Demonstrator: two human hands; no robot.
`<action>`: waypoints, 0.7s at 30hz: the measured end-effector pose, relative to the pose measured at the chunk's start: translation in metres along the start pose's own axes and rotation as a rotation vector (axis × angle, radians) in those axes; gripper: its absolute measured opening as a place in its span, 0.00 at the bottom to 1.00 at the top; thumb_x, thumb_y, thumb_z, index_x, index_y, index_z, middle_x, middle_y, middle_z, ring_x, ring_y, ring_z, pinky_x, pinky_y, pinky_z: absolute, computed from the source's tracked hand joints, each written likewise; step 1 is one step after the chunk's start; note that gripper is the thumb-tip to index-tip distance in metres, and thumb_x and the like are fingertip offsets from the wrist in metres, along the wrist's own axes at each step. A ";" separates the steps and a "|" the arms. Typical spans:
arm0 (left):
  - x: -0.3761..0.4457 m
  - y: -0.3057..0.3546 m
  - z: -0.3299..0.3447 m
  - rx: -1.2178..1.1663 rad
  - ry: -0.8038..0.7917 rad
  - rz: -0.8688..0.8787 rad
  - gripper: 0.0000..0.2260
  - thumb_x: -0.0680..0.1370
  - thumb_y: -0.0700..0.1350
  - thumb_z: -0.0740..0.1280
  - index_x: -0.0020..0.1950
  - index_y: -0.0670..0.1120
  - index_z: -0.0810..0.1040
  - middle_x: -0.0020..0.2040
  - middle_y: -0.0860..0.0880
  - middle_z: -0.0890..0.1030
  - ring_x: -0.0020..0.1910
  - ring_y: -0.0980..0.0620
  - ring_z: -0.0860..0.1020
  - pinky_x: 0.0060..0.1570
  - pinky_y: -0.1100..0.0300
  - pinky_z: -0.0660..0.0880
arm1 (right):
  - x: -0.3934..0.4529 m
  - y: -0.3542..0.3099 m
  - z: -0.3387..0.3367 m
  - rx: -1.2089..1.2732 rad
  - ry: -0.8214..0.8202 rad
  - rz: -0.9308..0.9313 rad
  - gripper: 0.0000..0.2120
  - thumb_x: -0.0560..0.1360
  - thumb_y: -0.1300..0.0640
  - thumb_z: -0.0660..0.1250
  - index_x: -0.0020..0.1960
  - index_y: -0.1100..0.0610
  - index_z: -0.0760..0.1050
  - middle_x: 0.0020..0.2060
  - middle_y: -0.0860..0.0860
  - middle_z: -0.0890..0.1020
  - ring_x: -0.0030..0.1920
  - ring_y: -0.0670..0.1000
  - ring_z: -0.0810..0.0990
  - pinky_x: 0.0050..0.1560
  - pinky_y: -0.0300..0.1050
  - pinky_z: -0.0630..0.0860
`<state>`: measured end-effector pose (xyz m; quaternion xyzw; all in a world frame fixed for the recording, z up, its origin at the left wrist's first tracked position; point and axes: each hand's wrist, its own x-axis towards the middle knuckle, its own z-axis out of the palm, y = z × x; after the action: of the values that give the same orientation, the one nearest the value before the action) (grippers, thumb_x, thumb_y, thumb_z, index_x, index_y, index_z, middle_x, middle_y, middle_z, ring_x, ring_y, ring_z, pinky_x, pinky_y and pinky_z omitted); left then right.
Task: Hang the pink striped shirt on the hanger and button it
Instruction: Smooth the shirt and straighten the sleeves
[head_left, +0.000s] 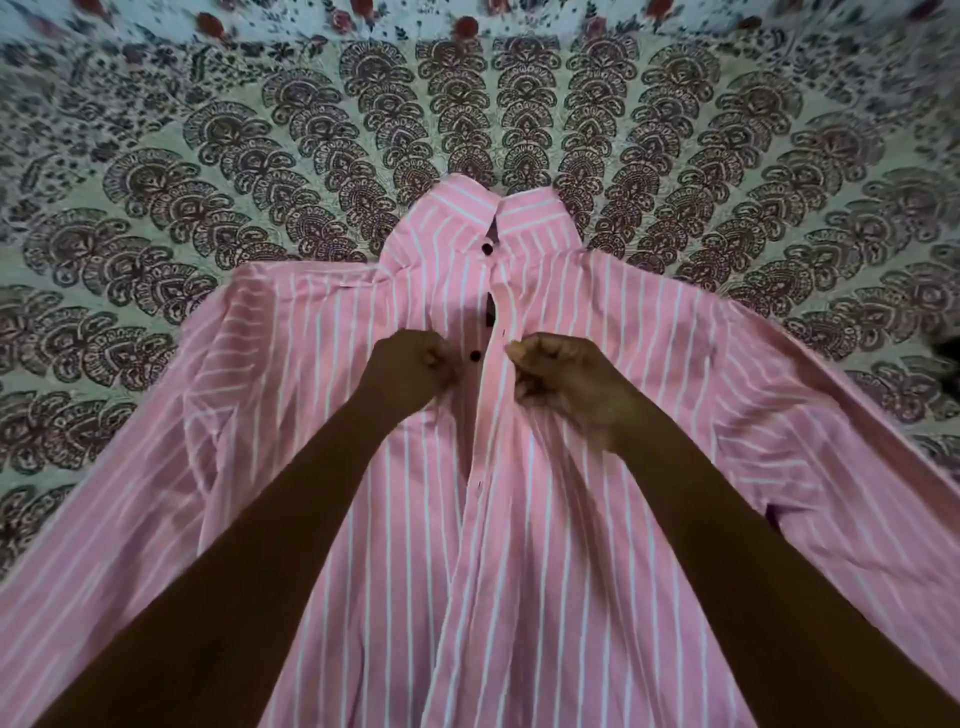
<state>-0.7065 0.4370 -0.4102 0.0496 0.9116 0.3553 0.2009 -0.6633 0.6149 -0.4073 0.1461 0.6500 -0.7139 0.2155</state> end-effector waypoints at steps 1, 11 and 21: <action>-0.001 -0.001 -0.002 -0.067 -0.019 -0.022 0.06 0.71 0.34 0.68 0.40 0.43 0.82 0.30 0.56 0.78 0.34 0.61 0.75 0.34 0.75 0.66 | 0.001 -0.001 0.000 -0.063 -0.041 0.025 0.10 0.75 0.67 0.64 0.36 0.58 0.73 0.26 0.46 0.78 0.26 0.39 0.75 0.31 0.31 0.71; 0.013 0.007 0.012 -0.243 0.155 -0.063 0.08 0.68 0.49 0.72 0.33 0.51 0.75 0.28 0.54 0.74 0.32 0.51 0.73 0.40 0.57 0.70 | -0.002 0.022 -0.018 -0.809 0.309 -0.407 0.17 0.67 0.59 0.63 0.55 0.59 0.78 0.48 0.56 0.79 0.48 0.56 0.78 0.51 0.43 0.71; -0.007 0.100 0.040 0.223 0.241 0.132 0.09 0.71 0.44 0.70 0.41 0.49 0.70 0.44 0.45 0.78 0.47 0.45 0.77 0.46 0.53 0.72 | -0.076 0.008 -0.108 -0.648 0.605 -0.313 0.20 0.71 0.54 0.61 0.61 0.59 0.74 0.58 0.55 0.79 0.57 0.55 0.77 0.57 0.42 0.70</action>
<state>-0.6889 0.5346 -0.3677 0.0883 0.9576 0.2676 0.0597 -0.6012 0.7301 -0.3896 0.1731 0.8873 -0.4234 -0.0596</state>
